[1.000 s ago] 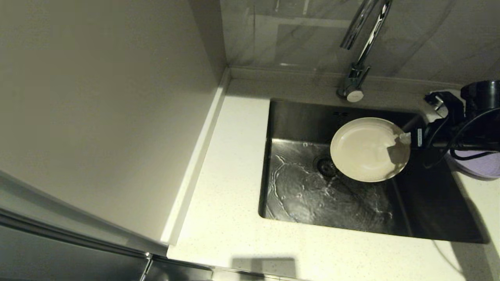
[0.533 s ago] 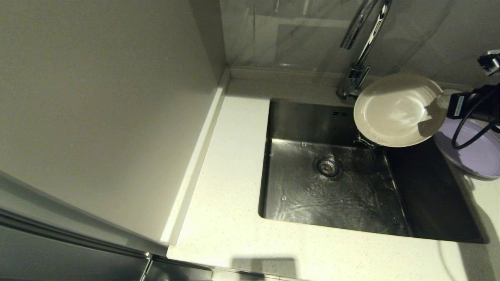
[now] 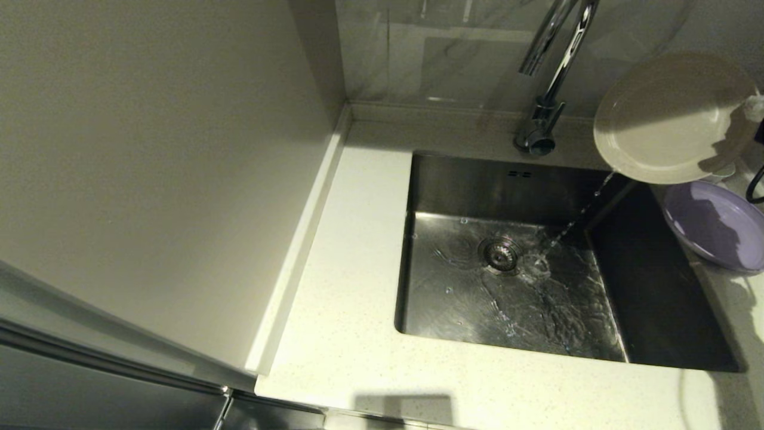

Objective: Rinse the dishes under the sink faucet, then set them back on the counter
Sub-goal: Put a plate back to the table from the sink

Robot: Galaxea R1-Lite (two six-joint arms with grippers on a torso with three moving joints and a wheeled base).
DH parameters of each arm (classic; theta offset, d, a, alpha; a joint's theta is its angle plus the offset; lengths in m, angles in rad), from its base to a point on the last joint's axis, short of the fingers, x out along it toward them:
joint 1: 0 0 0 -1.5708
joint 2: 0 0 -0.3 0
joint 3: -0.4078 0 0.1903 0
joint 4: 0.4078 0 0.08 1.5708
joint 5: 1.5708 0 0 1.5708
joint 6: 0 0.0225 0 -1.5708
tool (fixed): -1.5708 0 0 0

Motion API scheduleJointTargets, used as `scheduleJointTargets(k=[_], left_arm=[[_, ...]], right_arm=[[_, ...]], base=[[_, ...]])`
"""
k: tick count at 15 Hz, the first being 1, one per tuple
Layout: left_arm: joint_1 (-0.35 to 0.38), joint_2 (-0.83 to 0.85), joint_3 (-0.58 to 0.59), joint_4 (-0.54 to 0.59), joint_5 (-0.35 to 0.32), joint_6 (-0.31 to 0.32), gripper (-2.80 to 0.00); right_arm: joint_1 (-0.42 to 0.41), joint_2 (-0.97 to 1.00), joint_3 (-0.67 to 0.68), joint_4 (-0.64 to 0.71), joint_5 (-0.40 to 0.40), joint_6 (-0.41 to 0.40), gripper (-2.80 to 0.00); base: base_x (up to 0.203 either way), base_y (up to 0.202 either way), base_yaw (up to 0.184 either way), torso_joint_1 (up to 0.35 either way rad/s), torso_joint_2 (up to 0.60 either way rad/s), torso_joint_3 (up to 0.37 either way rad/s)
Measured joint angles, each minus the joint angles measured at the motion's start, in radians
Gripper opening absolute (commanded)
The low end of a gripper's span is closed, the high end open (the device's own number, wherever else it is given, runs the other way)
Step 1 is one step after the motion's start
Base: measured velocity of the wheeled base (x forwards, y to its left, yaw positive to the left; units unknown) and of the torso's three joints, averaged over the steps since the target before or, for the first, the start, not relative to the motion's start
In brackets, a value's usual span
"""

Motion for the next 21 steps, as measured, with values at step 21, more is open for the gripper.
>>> scheduleJointTargets(k=[21], left_arm=[[0.0, 0.0, 0.0, 0.0, 0.0, 0.0, -2.8]], right_arm=[[-0.1, -0.172, 0.092, -0.632, -0.113, 0.433, -2.8]], base=[[0.0, 0.0, 0.0, 0.0, 0.0, 0.0]])
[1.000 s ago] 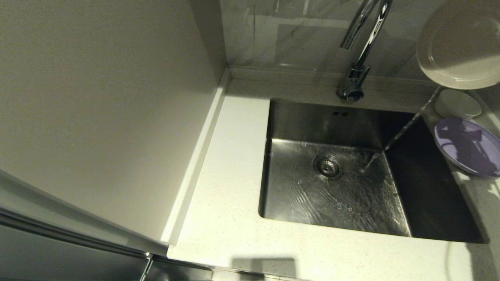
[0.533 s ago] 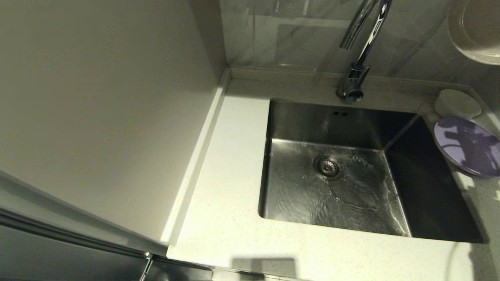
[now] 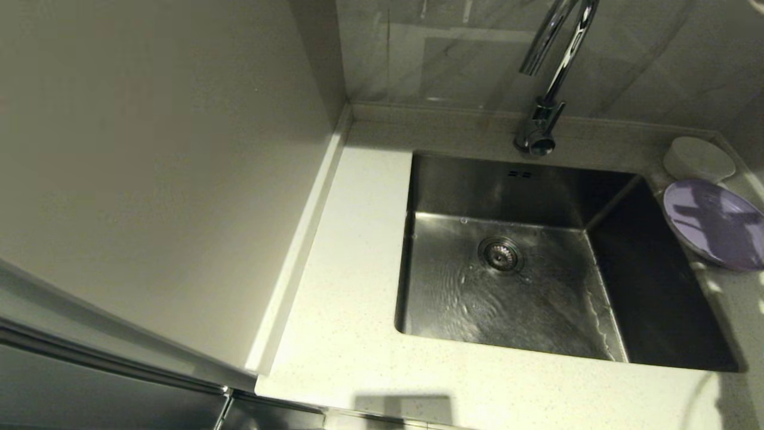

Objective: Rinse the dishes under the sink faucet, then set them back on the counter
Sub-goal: Put a plate back to the table from the sink

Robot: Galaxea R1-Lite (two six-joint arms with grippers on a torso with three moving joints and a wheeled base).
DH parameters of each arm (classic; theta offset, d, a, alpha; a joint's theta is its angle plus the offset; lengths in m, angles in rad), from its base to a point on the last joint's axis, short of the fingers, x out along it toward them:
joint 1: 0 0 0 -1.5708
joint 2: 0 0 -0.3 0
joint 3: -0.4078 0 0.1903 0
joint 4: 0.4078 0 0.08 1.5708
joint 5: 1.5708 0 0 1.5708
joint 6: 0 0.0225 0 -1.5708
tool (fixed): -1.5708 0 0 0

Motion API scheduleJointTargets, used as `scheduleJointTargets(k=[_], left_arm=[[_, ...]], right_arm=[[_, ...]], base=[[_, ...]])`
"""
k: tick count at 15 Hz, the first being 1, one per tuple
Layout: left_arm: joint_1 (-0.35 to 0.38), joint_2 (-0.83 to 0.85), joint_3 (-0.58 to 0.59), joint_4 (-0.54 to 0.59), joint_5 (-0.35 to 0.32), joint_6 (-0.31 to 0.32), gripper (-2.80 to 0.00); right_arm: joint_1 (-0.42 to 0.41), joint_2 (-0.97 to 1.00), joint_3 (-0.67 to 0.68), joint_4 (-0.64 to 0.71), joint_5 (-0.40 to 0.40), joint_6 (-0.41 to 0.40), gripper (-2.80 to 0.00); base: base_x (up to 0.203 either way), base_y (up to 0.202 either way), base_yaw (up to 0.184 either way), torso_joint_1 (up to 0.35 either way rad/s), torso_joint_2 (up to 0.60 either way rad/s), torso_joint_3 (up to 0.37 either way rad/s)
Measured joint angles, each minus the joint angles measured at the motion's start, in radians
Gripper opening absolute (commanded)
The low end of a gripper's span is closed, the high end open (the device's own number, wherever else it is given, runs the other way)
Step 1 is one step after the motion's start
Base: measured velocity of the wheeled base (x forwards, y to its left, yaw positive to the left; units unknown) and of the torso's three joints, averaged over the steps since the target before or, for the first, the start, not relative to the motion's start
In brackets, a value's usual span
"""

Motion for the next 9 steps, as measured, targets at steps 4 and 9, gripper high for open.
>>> scheduleJointTargets(k=[4, 9], left_arm=[[0.0, 0.0, 0.0, 0.0, 0.0, 0.0, -2.8], [0.0, 0.0, 0.0, 0.0, 0.0, 0.0, -2.8]], right_arm=[[-0.001, -0.014, 0.069, -0.213, 0.017, 0.071, -2.8], [-0.002, -0.024, 0.116, -0.236, 0.03, 0.083, -2.8]], base=[[0.0, 0.0, 0.0, 0.0, 0.0, 0.0], [0.0, 0.0, 0.0, 0.0, 0.0, 0.0]])
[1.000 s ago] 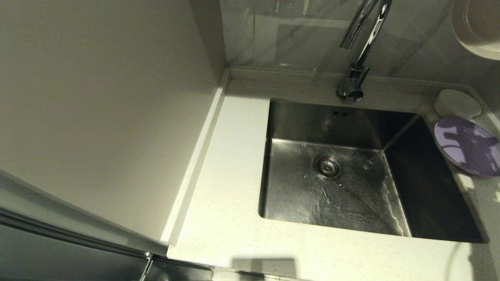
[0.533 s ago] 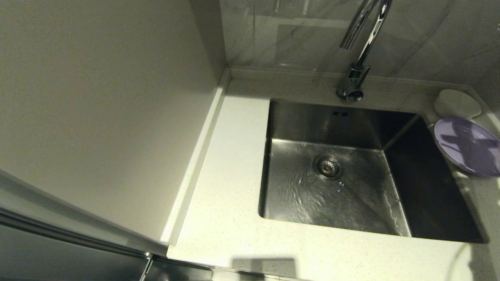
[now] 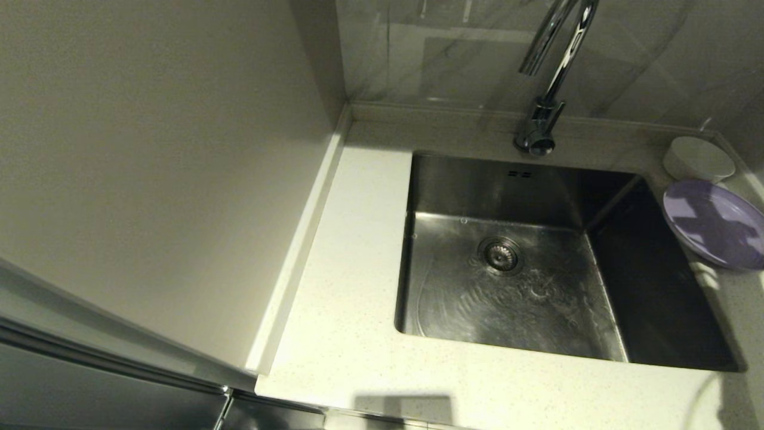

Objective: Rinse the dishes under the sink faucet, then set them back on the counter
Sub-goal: Put a plate back to the table from the sink

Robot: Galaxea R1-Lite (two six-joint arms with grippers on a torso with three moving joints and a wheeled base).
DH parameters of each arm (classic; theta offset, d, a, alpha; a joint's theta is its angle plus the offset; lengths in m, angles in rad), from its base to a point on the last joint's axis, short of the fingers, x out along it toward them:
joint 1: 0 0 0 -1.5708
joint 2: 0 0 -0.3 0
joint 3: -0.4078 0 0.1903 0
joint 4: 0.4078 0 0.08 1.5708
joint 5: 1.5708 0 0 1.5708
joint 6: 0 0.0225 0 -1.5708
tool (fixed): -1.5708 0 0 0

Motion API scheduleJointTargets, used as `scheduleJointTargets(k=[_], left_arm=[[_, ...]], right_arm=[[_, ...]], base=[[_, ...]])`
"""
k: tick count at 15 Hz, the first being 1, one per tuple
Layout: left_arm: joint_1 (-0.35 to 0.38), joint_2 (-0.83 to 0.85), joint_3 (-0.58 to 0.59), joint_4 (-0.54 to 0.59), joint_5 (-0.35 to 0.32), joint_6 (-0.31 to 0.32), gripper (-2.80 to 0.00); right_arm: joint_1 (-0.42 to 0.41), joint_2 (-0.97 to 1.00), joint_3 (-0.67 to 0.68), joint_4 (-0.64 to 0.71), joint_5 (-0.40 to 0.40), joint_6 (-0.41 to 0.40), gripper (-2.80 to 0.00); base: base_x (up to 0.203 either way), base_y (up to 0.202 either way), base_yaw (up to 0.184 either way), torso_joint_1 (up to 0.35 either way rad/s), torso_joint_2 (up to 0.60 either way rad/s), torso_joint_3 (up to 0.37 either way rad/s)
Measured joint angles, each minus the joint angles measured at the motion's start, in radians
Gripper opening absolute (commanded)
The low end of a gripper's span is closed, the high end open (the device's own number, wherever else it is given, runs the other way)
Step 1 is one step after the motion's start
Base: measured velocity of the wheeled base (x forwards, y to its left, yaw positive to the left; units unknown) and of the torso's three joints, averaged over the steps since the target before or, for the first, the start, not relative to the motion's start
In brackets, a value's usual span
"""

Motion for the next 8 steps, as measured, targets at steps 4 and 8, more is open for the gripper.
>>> scheduleJointTargets(k=[4, 8], left_arm=[[0.0, 0.0, 0.0, 0.0, 0.0, 0.0, -2.8], [0.0, 0.0, 0.0, 0.0, 0.0, 0.0, -2.8]], right_arm=[[-0.015, -0.009, 0.031, 0.167, 0.067, -0.073, -2.8], [-0.17, -0.042, 0.02, 0.613, 0.289, -0.267, -2.8]], base=[[0.0, 0.0, 0.0, 0.0, 0.0, 0.0], [0.0, 0.0, 0.0, 0.0, 0.0, 0.0]])
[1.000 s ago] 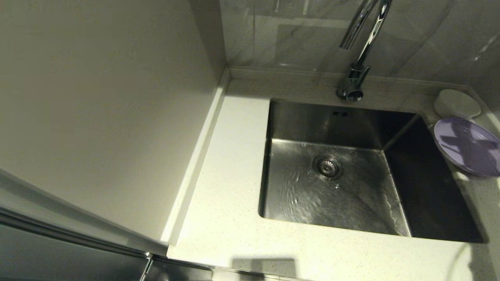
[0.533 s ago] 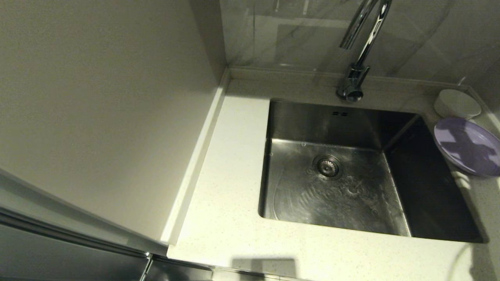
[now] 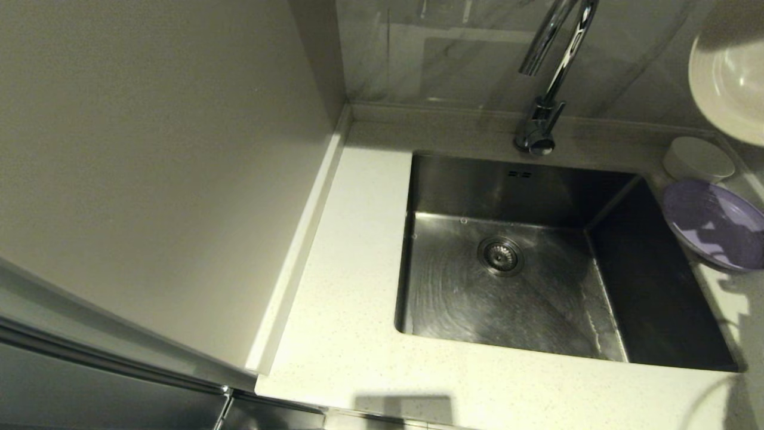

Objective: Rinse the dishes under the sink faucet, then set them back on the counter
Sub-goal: Put a plate back to the table from the sink

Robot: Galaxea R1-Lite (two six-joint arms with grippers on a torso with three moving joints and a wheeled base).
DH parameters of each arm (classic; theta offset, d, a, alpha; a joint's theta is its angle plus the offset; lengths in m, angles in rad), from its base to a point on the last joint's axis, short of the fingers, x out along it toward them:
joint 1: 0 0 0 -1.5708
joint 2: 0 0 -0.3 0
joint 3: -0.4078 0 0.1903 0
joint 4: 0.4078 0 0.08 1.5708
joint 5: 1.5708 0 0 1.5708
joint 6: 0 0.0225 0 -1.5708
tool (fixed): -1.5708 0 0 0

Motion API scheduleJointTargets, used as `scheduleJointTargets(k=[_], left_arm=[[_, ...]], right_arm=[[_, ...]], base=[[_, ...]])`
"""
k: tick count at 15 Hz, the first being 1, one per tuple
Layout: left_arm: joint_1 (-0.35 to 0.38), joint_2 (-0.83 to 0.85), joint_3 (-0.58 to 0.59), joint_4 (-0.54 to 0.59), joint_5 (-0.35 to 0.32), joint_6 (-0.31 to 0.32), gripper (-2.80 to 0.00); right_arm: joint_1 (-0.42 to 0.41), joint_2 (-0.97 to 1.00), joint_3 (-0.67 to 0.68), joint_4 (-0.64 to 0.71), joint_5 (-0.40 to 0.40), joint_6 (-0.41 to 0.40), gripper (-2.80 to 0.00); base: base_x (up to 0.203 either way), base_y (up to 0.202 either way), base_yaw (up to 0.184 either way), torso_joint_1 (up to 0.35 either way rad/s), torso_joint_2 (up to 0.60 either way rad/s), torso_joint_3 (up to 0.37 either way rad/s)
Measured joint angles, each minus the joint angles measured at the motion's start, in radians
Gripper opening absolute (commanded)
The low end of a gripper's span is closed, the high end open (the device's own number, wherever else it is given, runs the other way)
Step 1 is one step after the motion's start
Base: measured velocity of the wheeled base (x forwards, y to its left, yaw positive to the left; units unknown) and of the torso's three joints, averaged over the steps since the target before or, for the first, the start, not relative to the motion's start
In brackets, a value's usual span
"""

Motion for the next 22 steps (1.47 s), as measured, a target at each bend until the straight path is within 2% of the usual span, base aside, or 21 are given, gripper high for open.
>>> scheduleJointTargets(k=[2, 4, 6, 9, 10, 11, 13, 14, 16, 20, 21, 22], left_arm=[[0.0, 0.0, 0.0, 0.0, 0.0, 0.0, -2.8], [0.0, 0.0, 0.0, 0.0, 0.0, 0.001, -2.8], [0.0, 0.0, 0.0, 0.0, 0.0, 0.001, -2.8], [0.0, 0.0, 0.0, 0.0, 0.0, 0.001, -2.8], [0.0, 0.0, 0.0, 0.0, 0.0, 0.001, -2.8], [0.0, 0.0, 0.0, 0.0, 0.0, 0.0, -2.8], [0.0, 0.0, 0.0, 0.0, 0.0, 0.0, -2.8], [0.0, 0.0, 0.0, 0.0, 0.0, 0.001, -2.8], [0.0, 0.0, 0.0, 0.0, 0.0, 0.0, -2.8], [-0.001, 0.0, 0.0, 0.0, 0.0, 0.0, -2.8], [0.0, 0.0, 0.0, 0.0, 0.0, 0.0, -2.8], [0.0, 0.0, 0.0, 0.0, 0.0, 0.0, -2.8]], right_arm=[[-0.132, -0.032, 0.007, 0.301, 0.128, -0.208, -2.8], [-0.253, -0.06, 0.023, 0.607, 0.223, -0.49, -2.8], [-0.349, -0.076, 0.039, 0.873, 0.264, -0.788, -2.8], [-0.451, -0.089, 0.058, 1.18, 0.383, -1.2, -2.8], [-0.469, -0.09, 0.06, 1.266, 0.417, -1.316, -2.8], [-0.486, -0.09, 0.063, 1.356, 0.431, -1.438, -2.8], [-0.51, -0.07, 0.071, 1.456, 0.415, -1.624, -2.8], [-0.516, -0.053, 0.075, 1.464, 0.395, -1.69, -2.8], [-0.523, -0.022, 0.073, 1.455, 0.372, -1.739, -2.8], [-0.532, 0.023, 0.08, 1.353, 0.371, -1.741, -2.8], [-0.532, 0.03, 0.082, 1.347, 0.369, -1.741, 0.0], [-0.532, 0.036, 0.084, 1.332, 0.371, -1.741, 0.0]], base=[[0.0, 0.0, 0.0, 0.0, 0.0, 0.0], [0.0, 0.0, 0.0, 0.0, 0.0, 0.0], [0.0, 0.0, 0.0, 0.0, 0.0, 0.0], [0.0, 0.0, 0.0, 0.0, 0.0, 0.0], [0.0, 0.0, 0.0, 0.0, 0.0, 0.0], [0.0, 0.0, 0.0, 0.0, 0.0, 0.0], [0.0, 0.0, 0.0, 0.0, 0.0, 0.0], [0.0, 0.0, 0.0, 0.0, 0.0, 0.0], [0.0, 0.0, 0.0, 0.0, 0.0, 0.0], [0.0, 0.0, 0.0, 0.0, 0.0, 0.0], [0.0, 0.0, 0.0, 0.0, 0.0, 0.0], [0.0, 0.0, 0.0, 0.0, 0.0, 0.0]])
